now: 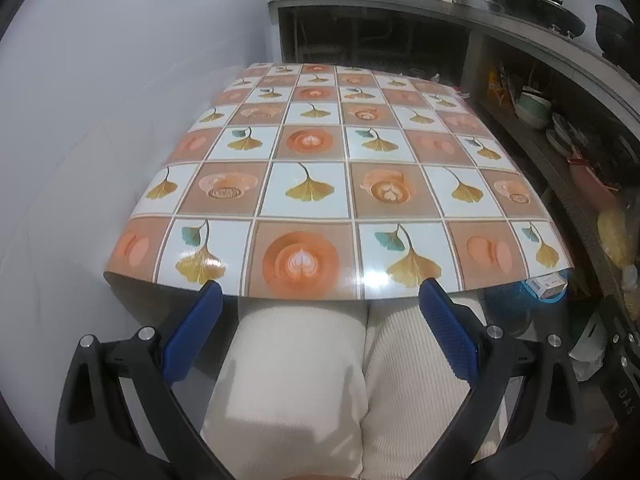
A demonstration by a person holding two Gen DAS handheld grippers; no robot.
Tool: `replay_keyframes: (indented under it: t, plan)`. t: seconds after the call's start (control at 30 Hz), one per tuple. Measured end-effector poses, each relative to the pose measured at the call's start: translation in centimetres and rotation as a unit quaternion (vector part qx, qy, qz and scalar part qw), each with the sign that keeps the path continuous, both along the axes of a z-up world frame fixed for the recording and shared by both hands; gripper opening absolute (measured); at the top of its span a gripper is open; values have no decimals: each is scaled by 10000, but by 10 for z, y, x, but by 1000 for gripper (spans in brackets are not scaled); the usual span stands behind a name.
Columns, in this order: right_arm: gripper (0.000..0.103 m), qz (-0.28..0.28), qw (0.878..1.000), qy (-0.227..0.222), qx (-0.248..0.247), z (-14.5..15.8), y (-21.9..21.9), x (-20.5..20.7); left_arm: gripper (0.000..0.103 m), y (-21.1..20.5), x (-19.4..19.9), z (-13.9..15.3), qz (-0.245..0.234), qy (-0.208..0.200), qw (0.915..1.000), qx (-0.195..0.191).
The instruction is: Collect trash
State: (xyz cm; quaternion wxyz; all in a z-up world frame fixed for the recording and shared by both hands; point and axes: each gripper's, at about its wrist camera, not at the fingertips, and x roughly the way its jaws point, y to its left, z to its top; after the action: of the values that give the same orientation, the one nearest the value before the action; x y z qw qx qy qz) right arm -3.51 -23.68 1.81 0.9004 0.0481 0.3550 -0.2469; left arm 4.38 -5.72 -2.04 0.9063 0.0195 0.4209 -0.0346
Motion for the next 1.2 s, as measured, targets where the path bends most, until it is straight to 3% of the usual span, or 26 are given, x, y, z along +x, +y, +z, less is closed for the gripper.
replay_keyframes:
  t: [0.4,1.2]
  plan:
    - [97,-68,10000,19,34,-1,-4,0,95,-22,-11,5,-419,-237,9986,231]
    - [97,-112,9999,2,5,-1,-5,-4,95,-31,-15,7,-464,-258,9983,236]
